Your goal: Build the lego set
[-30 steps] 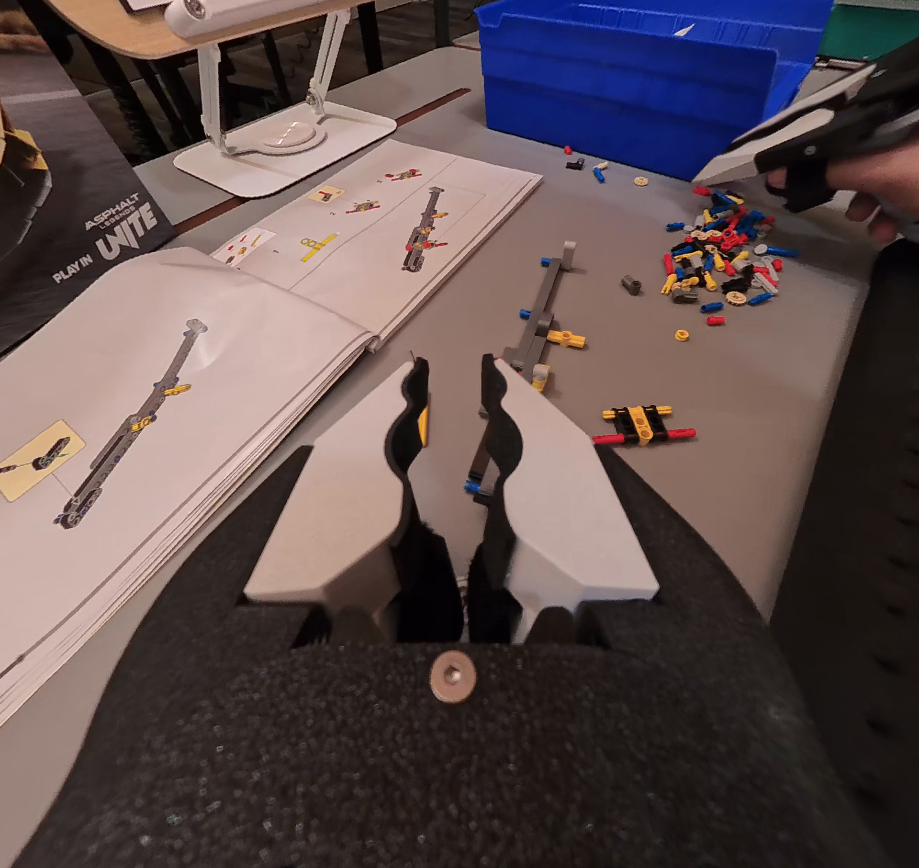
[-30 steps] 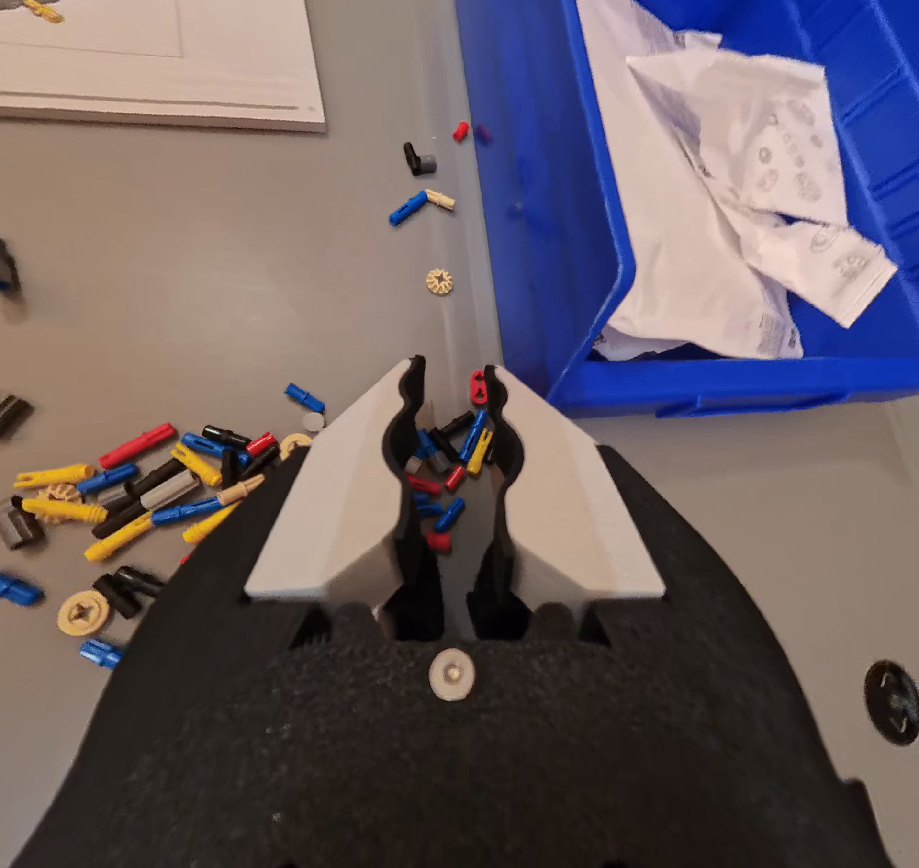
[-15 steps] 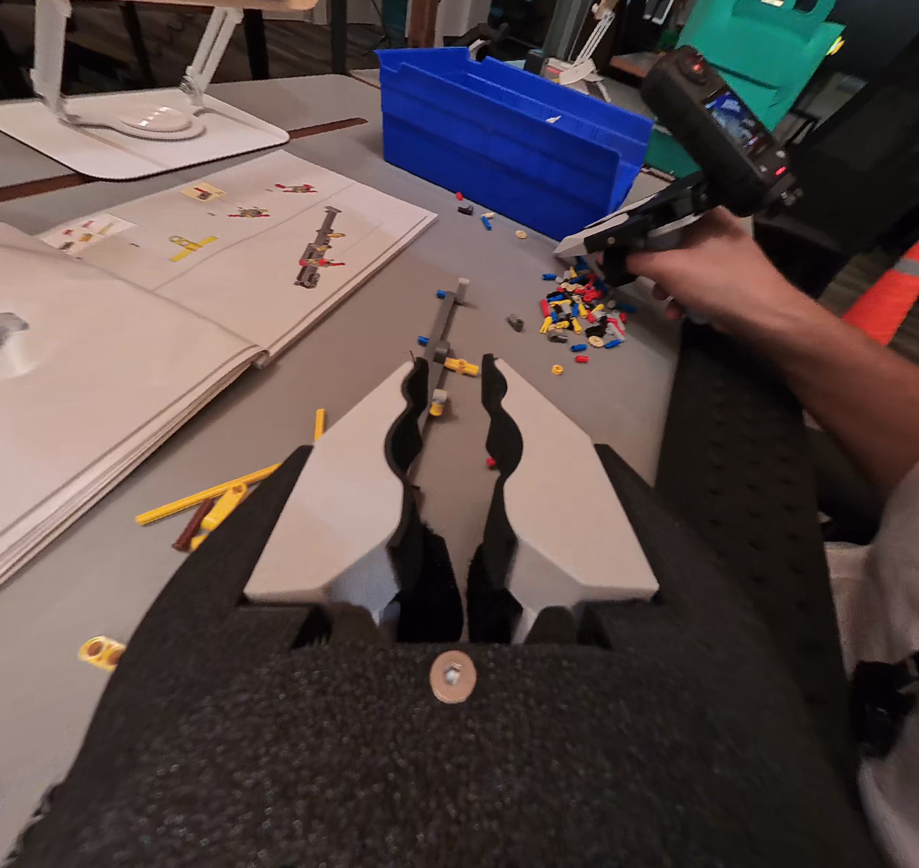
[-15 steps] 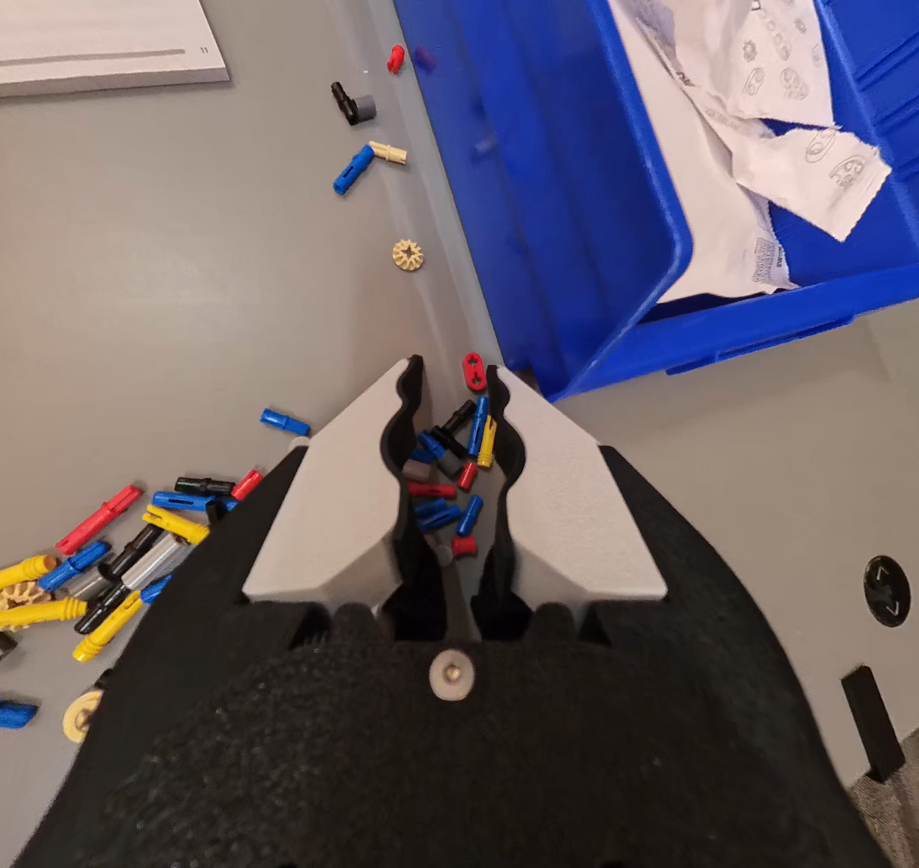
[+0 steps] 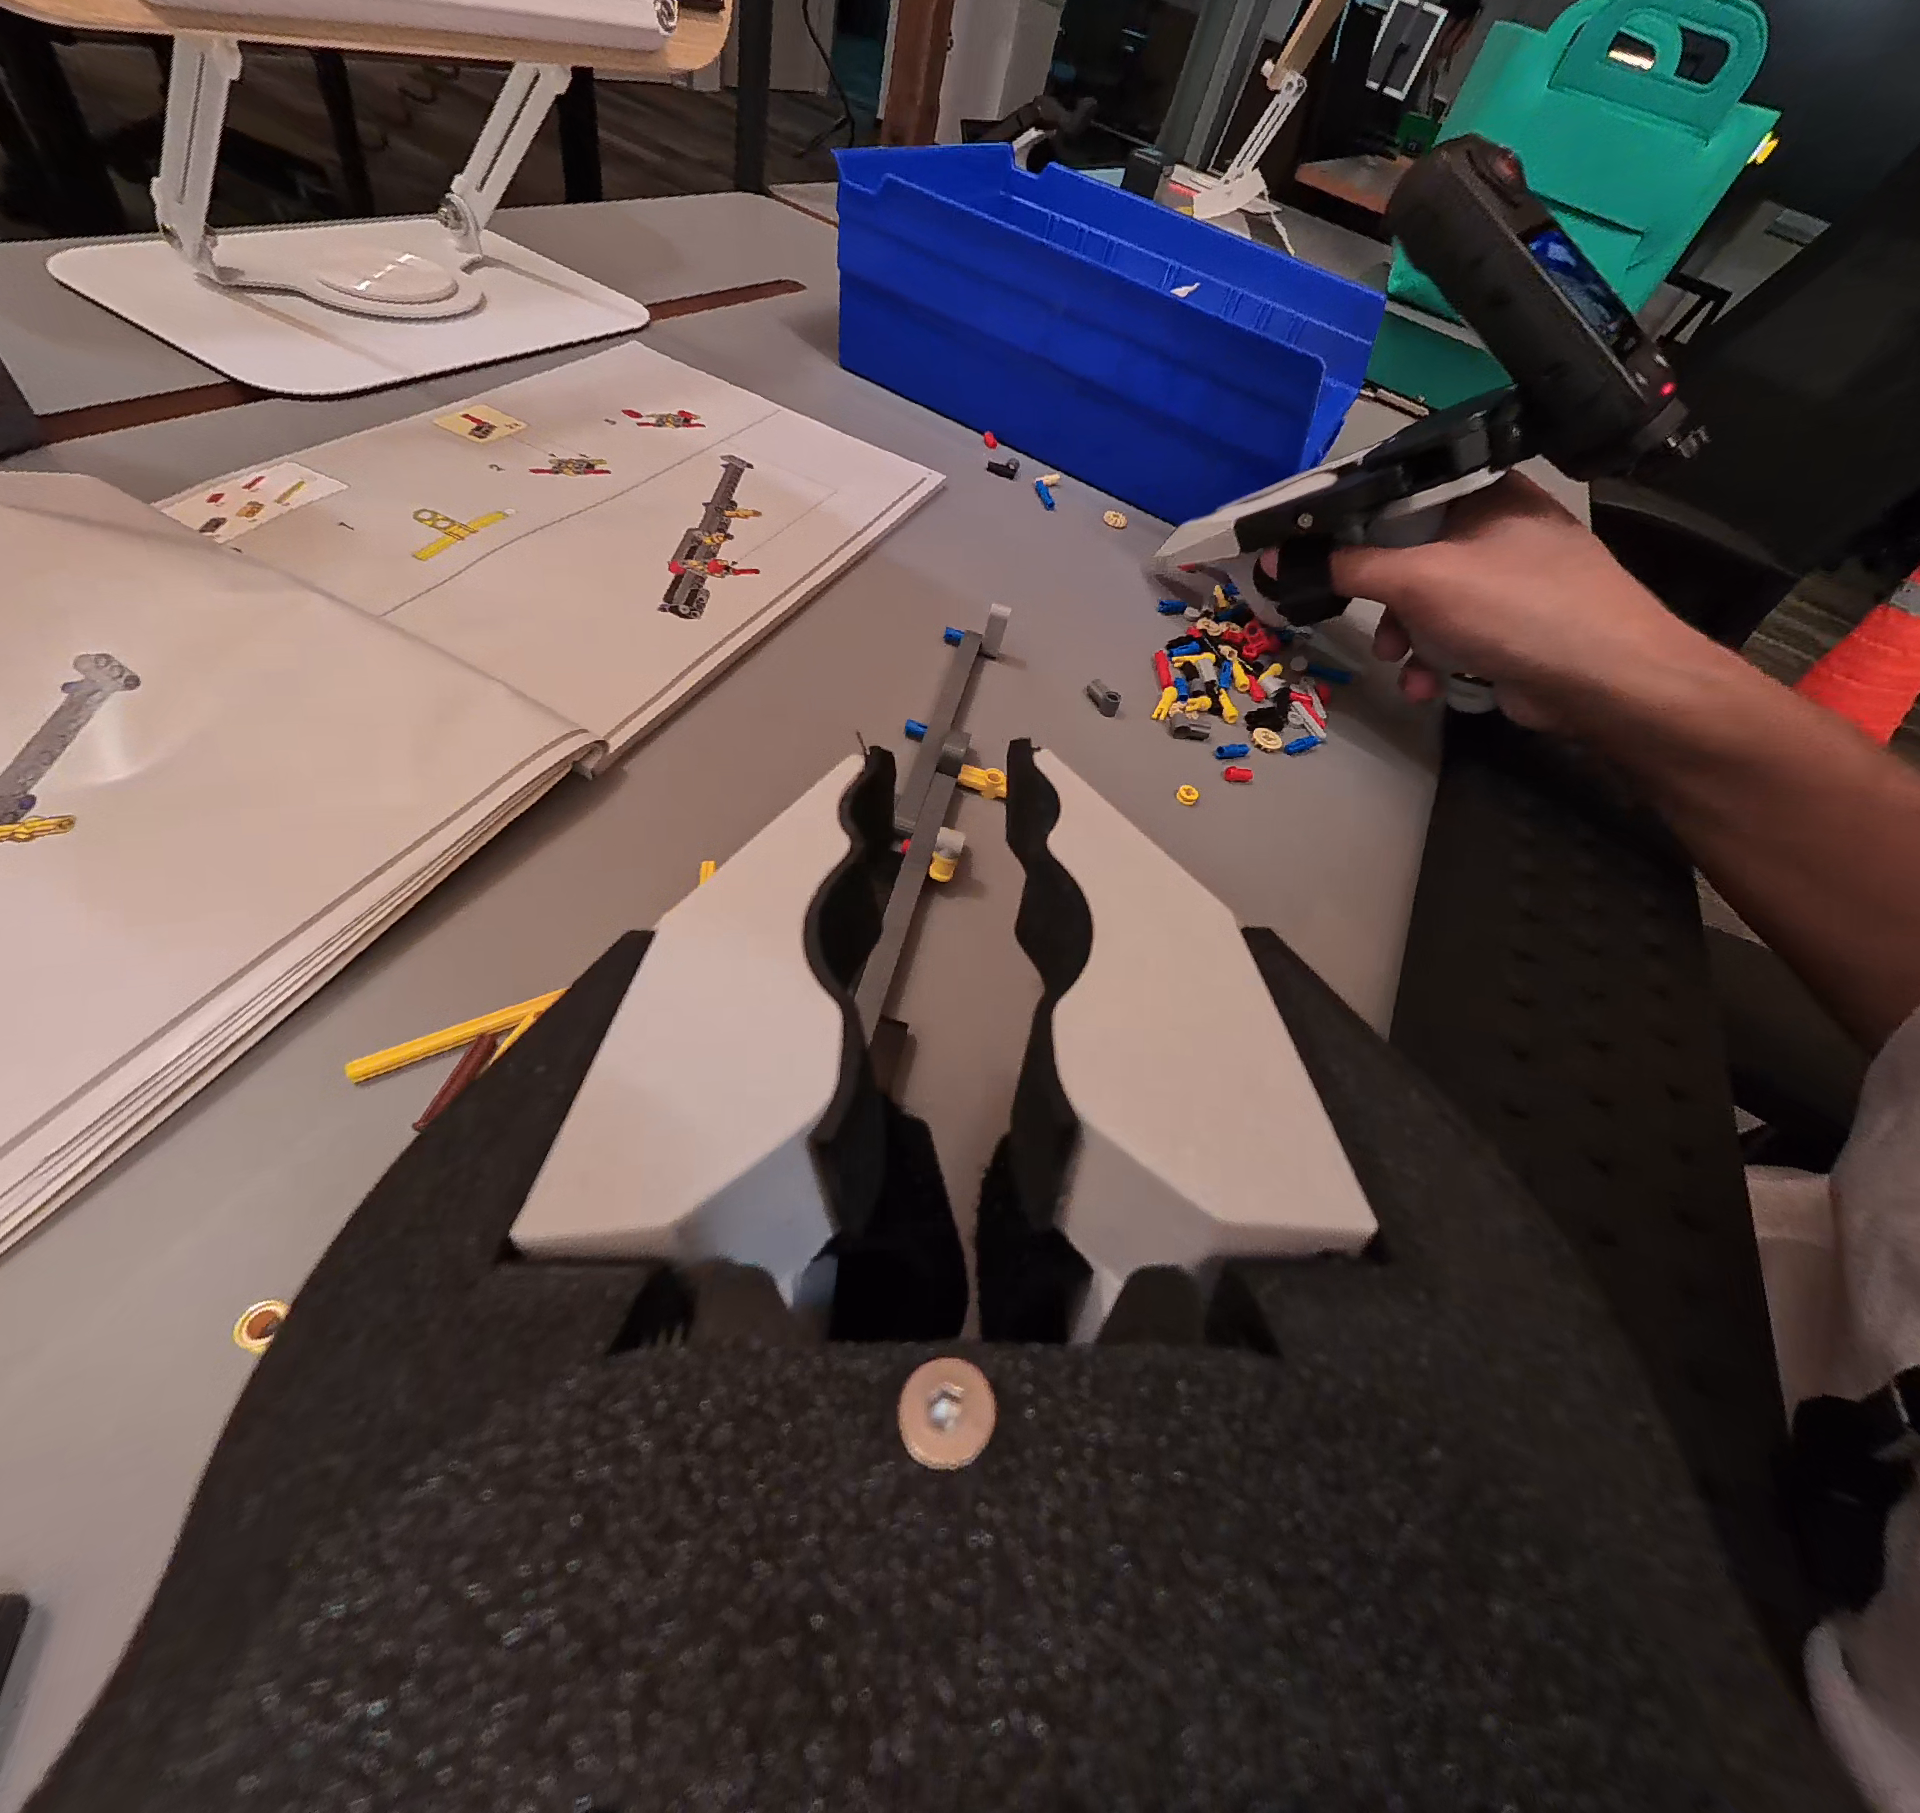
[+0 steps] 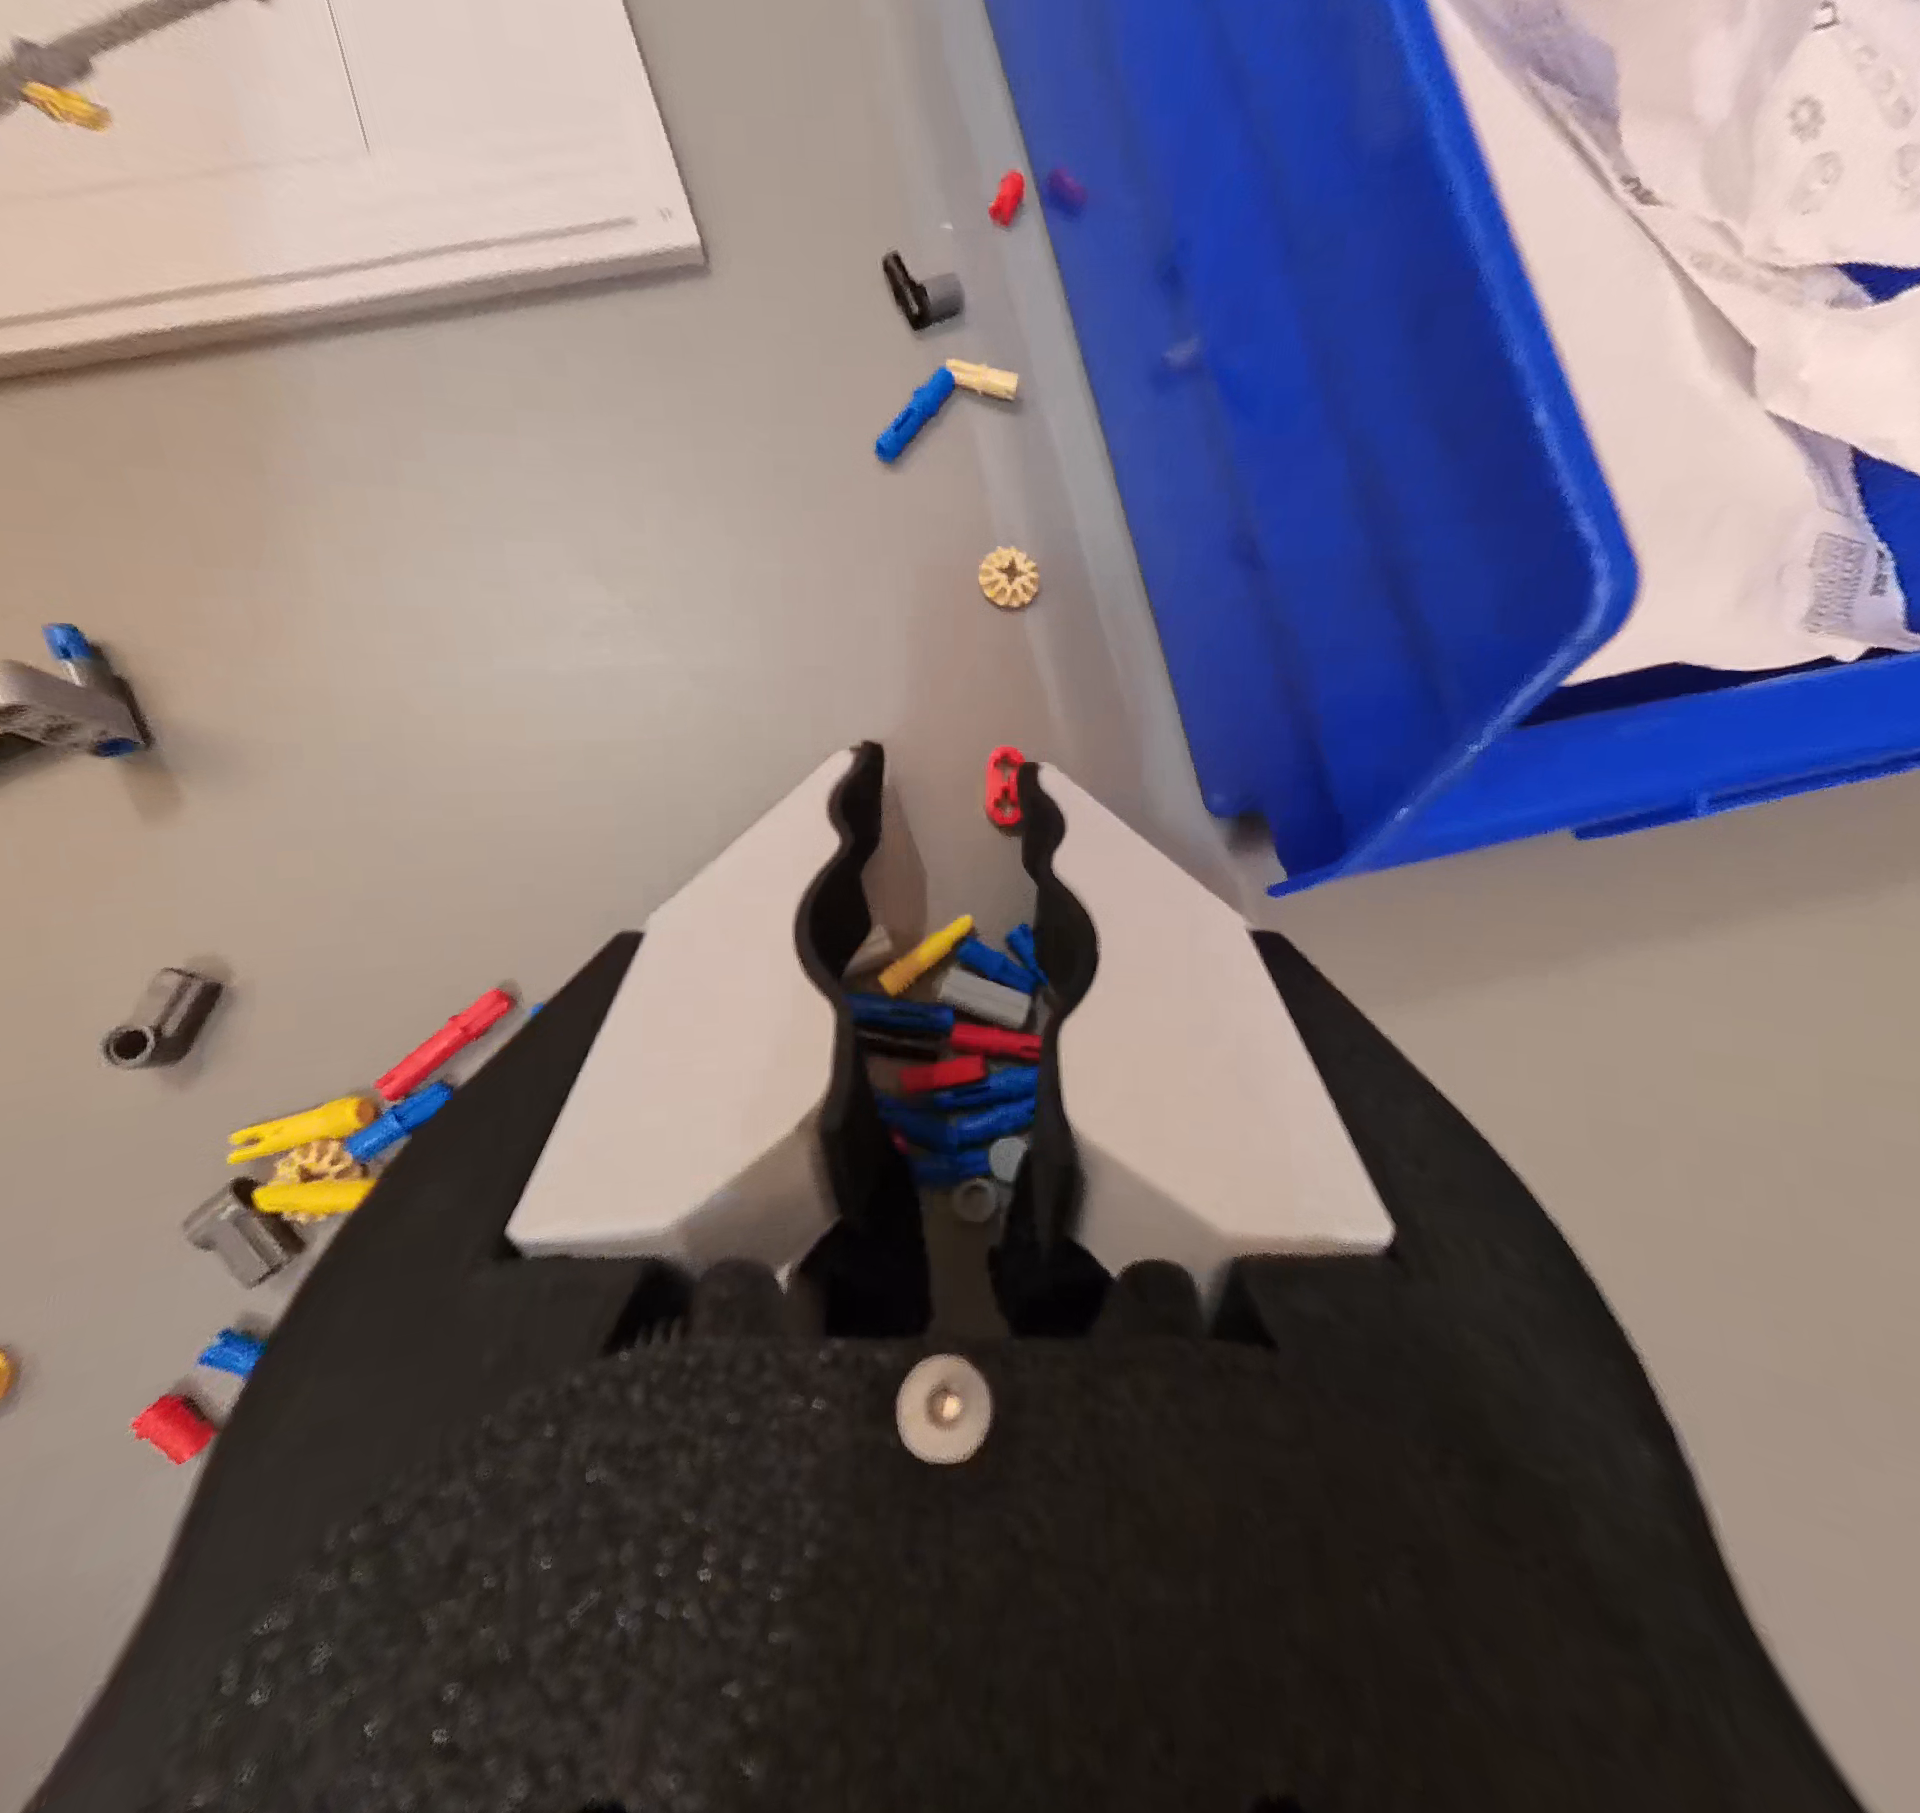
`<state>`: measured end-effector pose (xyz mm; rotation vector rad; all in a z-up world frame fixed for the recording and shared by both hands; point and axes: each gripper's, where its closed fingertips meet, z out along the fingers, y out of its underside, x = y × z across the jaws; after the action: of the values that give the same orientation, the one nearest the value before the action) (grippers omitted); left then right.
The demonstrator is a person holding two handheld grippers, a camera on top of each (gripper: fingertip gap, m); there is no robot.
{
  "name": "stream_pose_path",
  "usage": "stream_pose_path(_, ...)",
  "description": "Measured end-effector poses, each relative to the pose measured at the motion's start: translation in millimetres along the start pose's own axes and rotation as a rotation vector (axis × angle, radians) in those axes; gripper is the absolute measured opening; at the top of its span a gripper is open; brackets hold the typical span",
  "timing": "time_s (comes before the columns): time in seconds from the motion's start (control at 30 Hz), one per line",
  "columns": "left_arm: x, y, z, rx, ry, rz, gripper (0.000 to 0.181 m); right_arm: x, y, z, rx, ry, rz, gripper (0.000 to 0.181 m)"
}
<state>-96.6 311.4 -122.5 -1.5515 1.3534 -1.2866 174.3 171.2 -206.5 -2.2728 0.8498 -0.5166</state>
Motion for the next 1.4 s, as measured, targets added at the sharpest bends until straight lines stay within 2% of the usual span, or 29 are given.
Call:
stream_pose_path(0.17, 0, 1, 1, -0.002, 0.003, -0.009, 0.020, 6, 3, 4, -0.021, 0.009, 0.020, 0.025)
stream_pose_path(0.3, 2, 1, 2, 0.000, 0.025, -0.036, 0.020, 4, 6, 4, -0.032, -0.011, 0.008, 0.007)
stream_pose_path(0.4, 0, -1, 1, 0.002, 0.019, -0.029, 0.020, -2, 6, 1, -0.029, -0.035, -0.048, 0.007)
stream_pose_path(0.47, -6, -1, 0, -0.001, -0.019, -0.003, 0.020, -31, -3, -13, 0.023, -0.186, -0.114, 0.006)
stream_pose_path(0.57, -16, -1, -3, -0.006, -0.069, 0.020, 0.020, -123, 0, -69, 0.112, -0.632, -0.335, 0.006)
stream_pose_path(0.67, -22, -3, -7, 0.004, -0.113, 0.046, 0.019, -160, 38, -98, 0.093, -0.705, -0.562, 0.006)
stream_pose_path(0.73, -26, -1, -7, -0.009, -0.143, 0.069, 0.020, -172, 62, -107, 0.043, -0.739, -0.611, 0.007)
stream_pose_path(0.8, -32, 0, -8, -0.025, -0.189, 0.109, 0.020, -182, 74, -115, 0.043, -0.764, -0.607, 0.006)
stream_pose_path(0.97, -54, 2, -14, -0.054, -0.333, 0.192, 0.017, -181, 86, -112, 0.033, -0.688, -0.685, 0.006)
stream_pose_path(1.17, -59, 8, -12, -0.080, -0.335, 0.160, 0.017, -177, 86, -107, 0.013, -0.673, -0.651, 0.007)
stream_pose_path(1.27, -61, 9, -12, -0.088, -0.354, 0.186, 0.017, -176, 74, -116, 0.091, -0.712, -0.585, 0.016)
stream_pose_path(1.33, -62, 12, -11, -0.097, -0.353, 0.183, 0.017, -165, 63, -122, 0.144, -0.733, -0.499, 0.019)
stream_pose_path(1.4, -61, 14, -9, -0.100, -0.339, 0.167, 0.017, -134, 53, -115, 0.180, -0.660, -0.419, 0.020)
